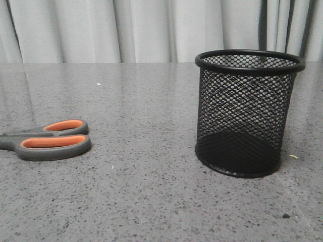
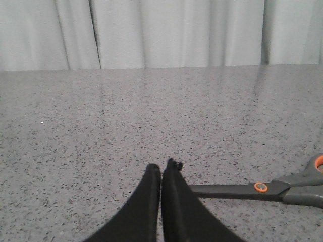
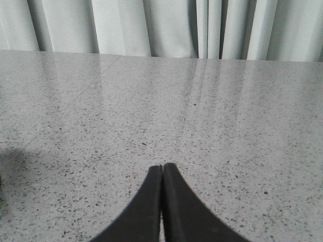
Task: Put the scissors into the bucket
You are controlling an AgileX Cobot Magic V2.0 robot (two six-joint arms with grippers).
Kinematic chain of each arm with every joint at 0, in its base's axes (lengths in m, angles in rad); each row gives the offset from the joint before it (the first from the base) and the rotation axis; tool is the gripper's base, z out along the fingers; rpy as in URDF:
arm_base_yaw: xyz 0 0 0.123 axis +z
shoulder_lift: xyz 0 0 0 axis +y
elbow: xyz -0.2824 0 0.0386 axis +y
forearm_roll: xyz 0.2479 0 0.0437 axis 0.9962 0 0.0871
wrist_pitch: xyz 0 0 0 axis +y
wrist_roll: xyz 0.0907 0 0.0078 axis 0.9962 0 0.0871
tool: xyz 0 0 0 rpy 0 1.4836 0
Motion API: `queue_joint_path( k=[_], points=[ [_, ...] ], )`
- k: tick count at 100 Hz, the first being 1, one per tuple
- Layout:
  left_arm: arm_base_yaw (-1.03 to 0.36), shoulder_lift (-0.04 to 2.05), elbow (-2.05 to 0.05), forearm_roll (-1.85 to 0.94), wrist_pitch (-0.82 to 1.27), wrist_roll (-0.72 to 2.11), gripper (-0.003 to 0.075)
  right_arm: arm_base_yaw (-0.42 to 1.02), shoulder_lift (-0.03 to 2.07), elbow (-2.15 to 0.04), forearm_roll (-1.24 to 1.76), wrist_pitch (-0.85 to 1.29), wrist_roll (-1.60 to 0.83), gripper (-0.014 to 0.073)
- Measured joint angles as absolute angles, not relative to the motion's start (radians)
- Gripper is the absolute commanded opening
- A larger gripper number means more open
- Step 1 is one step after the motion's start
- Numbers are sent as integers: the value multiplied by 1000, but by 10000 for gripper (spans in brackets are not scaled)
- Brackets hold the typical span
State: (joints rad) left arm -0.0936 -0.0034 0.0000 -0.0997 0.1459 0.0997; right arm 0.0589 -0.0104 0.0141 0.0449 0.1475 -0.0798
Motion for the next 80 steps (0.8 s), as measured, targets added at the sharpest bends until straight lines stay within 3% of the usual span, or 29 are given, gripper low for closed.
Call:
queue_joint_path(
  k=[36,80],
  points=[
    [-94,-3,0,-144,136,100,-20,59,-10,14,103,109,-80,-56],
    [-94,-3,0,-694,79,99,-20,59,-10,14,471,-28,-80,-56]
  ],
)
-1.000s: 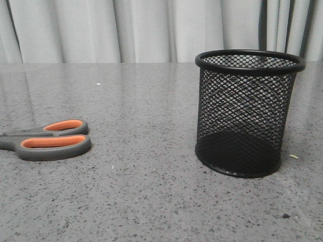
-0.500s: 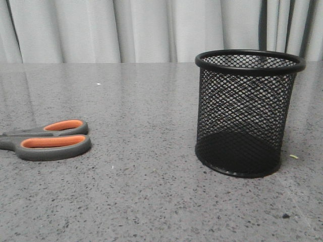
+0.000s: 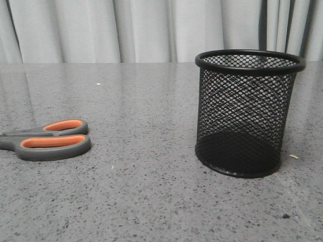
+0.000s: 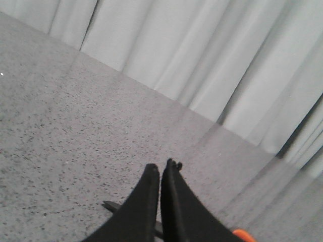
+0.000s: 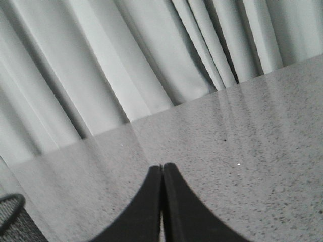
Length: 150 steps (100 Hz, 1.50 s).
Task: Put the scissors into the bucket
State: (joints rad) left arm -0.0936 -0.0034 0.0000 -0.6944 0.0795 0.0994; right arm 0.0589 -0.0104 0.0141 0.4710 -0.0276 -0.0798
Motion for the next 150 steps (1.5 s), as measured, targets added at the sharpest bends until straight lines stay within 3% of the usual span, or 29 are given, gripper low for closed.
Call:
queue_joint_path(
  k=[17,37,78,109,121,140,150],
  points=[
    [-94,-3,-1,-880,63,98,-20,59,-10,-11,525,17,-80,-55],
    [-94,0,-111,-837,165,96,-20,59,21,-186,494,197,-80,-53],
    [-94,439,-754,-397,808,100,-20,59,586,-754,287,802,-80,-55],
    [-94,652,-887,-376,968,106,-17,59,822,-947,269,1050,-93,-51],
    [-94,688,-887,-384,1007,164,27,59,839,-959,268,1067,-110,50],
    [-94,748,-889,-466,1078,265,239,59,839,-959,266,1080,-122,435],
    [-94,774,-889,-514,1091,316,339,59,839,-959,264,1080,-126,466]
  ],
)
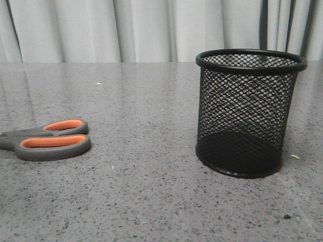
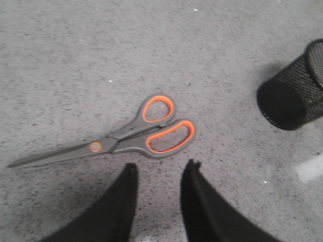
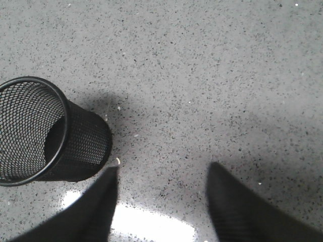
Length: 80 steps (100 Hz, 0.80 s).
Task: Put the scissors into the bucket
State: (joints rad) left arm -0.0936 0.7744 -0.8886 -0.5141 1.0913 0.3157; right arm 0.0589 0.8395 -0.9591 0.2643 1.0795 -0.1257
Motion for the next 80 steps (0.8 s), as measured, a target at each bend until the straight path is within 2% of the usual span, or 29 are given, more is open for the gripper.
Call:
queue_joint_path(
  k=[45,80],
  points=[
    [-94,952,-972,-612,1241,621,348,59,839,-959,277,1073,-130,466],
    [-147,1079,-1033,-612,1241,1155,349,128,839,-959,279,1067,-130,466]
  ],
)
